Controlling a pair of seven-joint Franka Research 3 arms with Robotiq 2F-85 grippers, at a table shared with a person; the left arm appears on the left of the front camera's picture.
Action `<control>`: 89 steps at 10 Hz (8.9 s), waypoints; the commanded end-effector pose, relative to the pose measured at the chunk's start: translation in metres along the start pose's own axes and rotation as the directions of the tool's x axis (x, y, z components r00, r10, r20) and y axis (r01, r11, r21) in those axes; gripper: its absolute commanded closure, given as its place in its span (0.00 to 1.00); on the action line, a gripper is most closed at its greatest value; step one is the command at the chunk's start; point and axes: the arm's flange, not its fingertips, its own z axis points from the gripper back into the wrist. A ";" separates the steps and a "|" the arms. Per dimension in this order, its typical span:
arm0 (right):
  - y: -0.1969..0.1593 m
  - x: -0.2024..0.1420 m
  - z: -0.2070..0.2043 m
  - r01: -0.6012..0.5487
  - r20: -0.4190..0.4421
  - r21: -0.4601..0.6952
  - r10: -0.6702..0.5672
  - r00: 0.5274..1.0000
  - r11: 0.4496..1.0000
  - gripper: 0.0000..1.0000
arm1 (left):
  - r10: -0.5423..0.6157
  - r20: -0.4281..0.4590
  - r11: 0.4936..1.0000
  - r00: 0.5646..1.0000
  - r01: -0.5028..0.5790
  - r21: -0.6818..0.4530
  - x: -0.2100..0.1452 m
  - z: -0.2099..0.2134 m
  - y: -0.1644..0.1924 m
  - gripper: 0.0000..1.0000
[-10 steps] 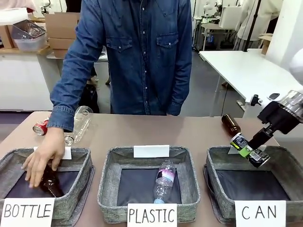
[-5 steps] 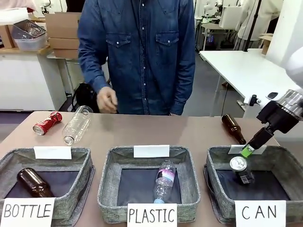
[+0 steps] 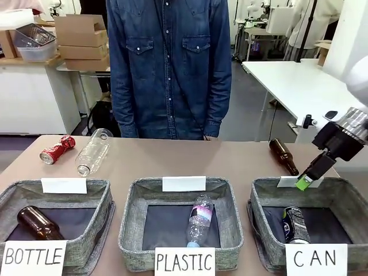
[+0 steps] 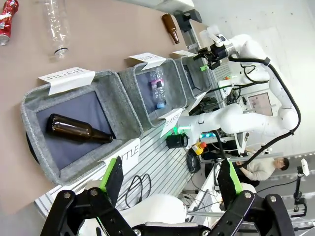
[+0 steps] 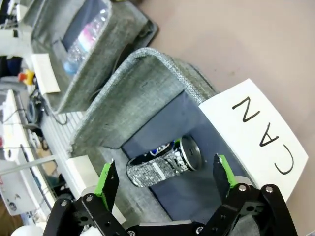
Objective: Sort the can waste into the basket.
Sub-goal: Pick up the can waste from the table and place it in the right Fabric basket.
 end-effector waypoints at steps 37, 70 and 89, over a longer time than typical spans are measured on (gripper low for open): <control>0.003 -0.048 0.098 0.298 0.161 0.721 -0.570 0.806 0.625 0.00 | -0.092 0.004 0.902 0.996 0.082 0.425 0.124 -0.034 0.040 0.00; 0.003 -0.048 0.098 0.298 0.161 0.721 -0.570 0.806 0.625 0.00 | -0.218 -0.562 0.685 0.798 0.535 0.494 0.235 -0.262 0.309 0.00; 0.003 -0.048 0.098 0.298 0.161 0.721 -0.570 0.806 0.625 0.00 | -0.634 -0.462 0.667 0.621 0.740 0.079 0.133 -0.151 0.102 1.00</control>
